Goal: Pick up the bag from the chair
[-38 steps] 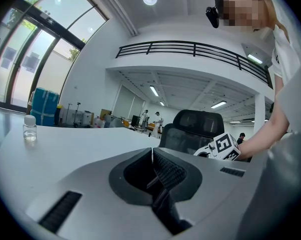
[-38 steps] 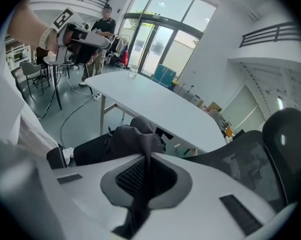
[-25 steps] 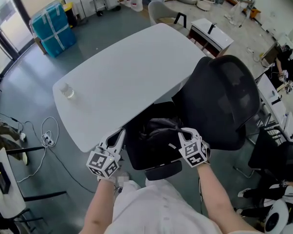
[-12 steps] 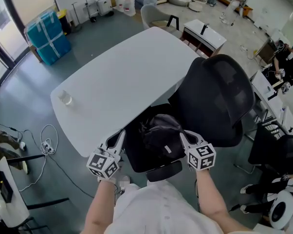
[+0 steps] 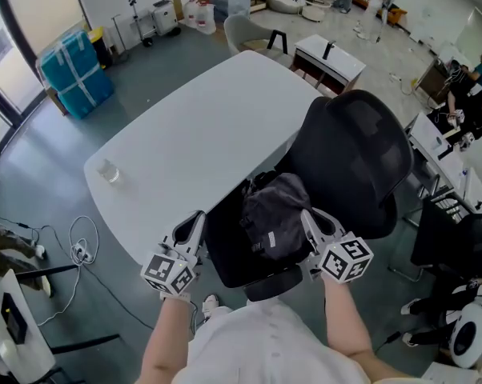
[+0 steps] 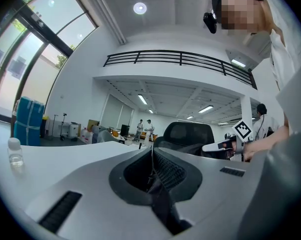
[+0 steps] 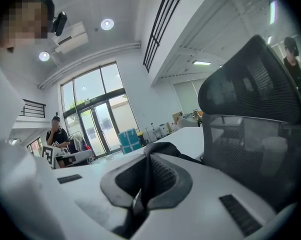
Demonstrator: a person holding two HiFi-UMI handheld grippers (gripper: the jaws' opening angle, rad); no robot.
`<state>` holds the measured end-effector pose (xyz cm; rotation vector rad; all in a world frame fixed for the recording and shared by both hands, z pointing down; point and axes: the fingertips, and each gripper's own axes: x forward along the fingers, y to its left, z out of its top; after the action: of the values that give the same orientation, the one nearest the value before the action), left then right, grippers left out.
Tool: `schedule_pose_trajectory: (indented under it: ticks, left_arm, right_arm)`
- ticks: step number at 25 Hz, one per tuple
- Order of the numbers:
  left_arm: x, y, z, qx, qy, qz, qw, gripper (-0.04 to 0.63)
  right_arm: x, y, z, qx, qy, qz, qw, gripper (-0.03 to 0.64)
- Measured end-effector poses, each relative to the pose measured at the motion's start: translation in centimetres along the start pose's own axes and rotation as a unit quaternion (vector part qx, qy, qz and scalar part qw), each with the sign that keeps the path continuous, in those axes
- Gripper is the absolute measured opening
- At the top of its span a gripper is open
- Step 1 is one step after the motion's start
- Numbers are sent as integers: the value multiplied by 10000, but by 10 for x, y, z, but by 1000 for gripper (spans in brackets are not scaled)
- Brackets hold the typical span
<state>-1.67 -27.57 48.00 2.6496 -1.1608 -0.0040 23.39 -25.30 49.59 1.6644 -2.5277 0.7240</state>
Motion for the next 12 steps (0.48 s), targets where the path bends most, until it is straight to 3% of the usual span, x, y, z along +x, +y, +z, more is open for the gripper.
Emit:
schedule_pose_trajectory:
  ticks: [12]
  left_arm:
    - [-5, 5, 14, 88, -69, -6, 9999, 26]
  right_arm:
    - [-11, 16, 47, 238, -743, 259, 9966, 20]
